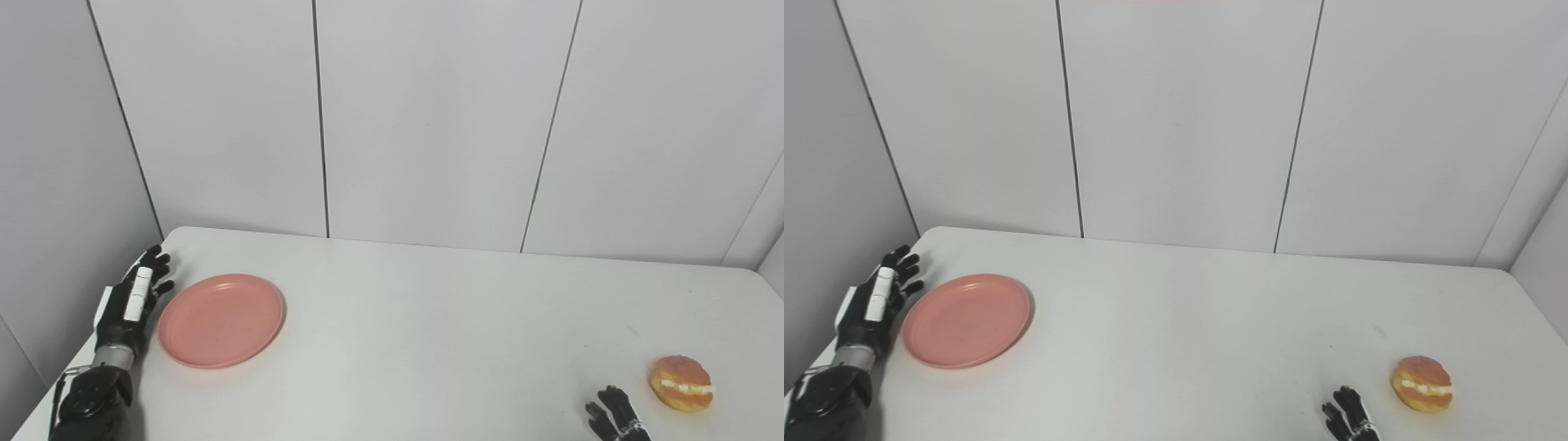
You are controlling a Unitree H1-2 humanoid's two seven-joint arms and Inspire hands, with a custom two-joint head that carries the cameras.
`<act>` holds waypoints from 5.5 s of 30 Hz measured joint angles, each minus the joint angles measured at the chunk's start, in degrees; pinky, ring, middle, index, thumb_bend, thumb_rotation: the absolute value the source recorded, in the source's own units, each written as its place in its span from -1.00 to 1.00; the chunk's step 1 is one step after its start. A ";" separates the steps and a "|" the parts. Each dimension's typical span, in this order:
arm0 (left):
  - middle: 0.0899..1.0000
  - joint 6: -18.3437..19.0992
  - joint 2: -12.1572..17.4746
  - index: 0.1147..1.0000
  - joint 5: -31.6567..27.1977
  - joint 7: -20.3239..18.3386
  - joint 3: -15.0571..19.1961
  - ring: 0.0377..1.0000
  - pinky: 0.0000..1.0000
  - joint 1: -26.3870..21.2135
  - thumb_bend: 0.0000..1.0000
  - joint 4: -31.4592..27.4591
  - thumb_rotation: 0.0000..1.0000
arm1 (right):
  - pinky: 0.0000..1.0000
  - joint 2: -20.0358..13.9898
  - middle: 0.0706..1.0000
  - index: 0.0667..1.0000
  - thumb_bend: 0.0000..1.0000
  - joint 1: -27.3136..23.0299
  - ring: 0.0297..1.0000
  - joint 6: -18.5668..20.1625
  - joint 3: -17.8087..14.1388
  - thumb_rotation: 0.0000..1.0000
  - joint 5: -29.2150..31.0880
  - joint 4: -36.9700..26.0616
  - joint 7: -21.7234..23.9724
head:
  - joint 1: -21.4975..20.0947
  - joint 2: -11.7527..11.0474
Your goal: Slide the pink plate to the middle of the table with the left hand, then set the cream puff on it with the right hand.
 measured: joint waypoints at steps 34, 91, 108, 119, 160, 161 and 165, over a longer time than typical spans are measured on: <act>0.79 4.48 -5.31 0.73 -1.61 -2.40 -5.15 0.80 0.42 4.46 0.88 -13.99 0.81 | 0.89 -0.51 0.88 0.87 0.71 0.32 0.76 0.21 1.20 1.00 -1.19 -0.63 -1.50 | -1.05 0.53; 0.72 14.24 -22.13 0.66 4.86 8.54 -12.17 0.77 0.52 4.60 0.92 -23.89 0.79 | 0.86 -0.53 0.88 0.85 0.68 0.54 0.76 3.63 2.84 1.00 -4.10 -2.45 -3.95 | -4.31 2.64; 0.71 16.12 -28.13 0.63 8.95 14.33 -14.94 0.75 0.58 7.62 0.83 -29.91 0.84 | 0.77 0.53 0.86 0.84 0.73 0.43 0.73 6.14 4.34 0.99 -6.79 -3.90 -6.59 | -10.63 5.19; 0.71 18.48 -30.77 0.62 10.61 15.00 -17.62 0.72 0.55 10.99 0.84 -34.87 0.84 | 0.76 1.38 0.84 0.81 0.71 0.45 0.70 7.82 5.66 0.97 -8.71 -4.82 -7.23 | -16.17 7.29; 0.78 23.18 -32.74 0.69 14.65 17.89 -19.13 0.80 0.68 13.45 0.83 -40.20 0.91 | 0.64 6.09 0.84 0.82 0.64 -0.27 0.69 14.12 8.79 1.00 -15.98 -7.77 -10.42 | -26.02 13.01; 0.77 23.25 -32.74 0.68 14.66 17.89 -19.21 0.80 0.66 13.55 0.82 -40.37 0.91 | 0.59 6.08 0.83 0.81 0.61 -0.18 0.67 13.83 8.90 1.00 -16.75 -7.75 -10.80 | -26.19 12.92; 0.77 23.34 -32.84 0.67 14.62 17.75 -19.83 0.82 0.70 13.81 0.81 -40.74 0.91 | 0.57 5.83 0.80 0.75 0.52 0.49 0.66 9.03 9.79 1.00 -23.73 -7.29 -13.92 | -26.28 12.66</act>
